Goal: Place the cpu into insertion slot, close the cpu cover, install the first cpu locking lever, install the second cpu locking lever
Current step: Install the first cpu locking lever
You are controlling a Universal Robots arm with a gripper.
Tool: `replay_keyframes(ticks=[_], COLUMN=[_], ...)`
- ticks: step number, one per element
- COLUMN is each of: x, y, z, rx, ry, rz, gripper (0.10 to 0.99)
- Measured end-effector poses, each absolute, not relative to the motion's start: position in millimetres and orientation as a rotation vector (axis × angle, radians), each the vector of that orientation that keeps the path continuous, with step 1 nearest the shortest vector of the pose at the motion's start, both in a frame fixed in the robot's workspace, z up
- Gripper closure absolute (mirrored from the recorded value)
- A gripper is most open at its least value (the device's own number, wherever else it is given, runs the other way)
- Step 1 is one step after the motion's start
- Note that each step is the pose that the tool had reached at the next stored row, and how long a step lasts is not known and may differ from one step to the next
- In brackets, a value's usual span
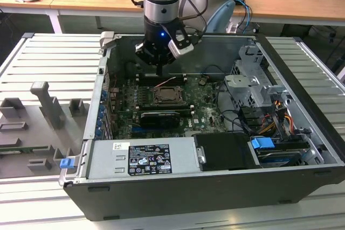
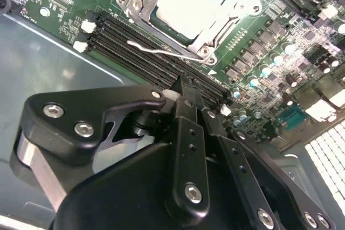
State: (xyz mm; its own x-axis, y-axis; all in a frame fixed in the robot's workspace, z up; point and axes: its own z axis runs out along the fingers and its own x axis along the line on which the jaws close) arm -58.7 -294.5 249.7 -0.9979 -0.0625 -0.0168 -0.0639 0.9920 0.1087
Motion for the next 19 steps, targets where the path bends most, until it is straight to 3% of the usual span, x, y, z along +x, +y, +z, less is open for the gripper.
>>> replay_keyframes(ticks=[19], x=[-43], y=[-295], z=[230], rx=[-0.083], ry=[3.122], rz=[0.17], gripper=[0.98])
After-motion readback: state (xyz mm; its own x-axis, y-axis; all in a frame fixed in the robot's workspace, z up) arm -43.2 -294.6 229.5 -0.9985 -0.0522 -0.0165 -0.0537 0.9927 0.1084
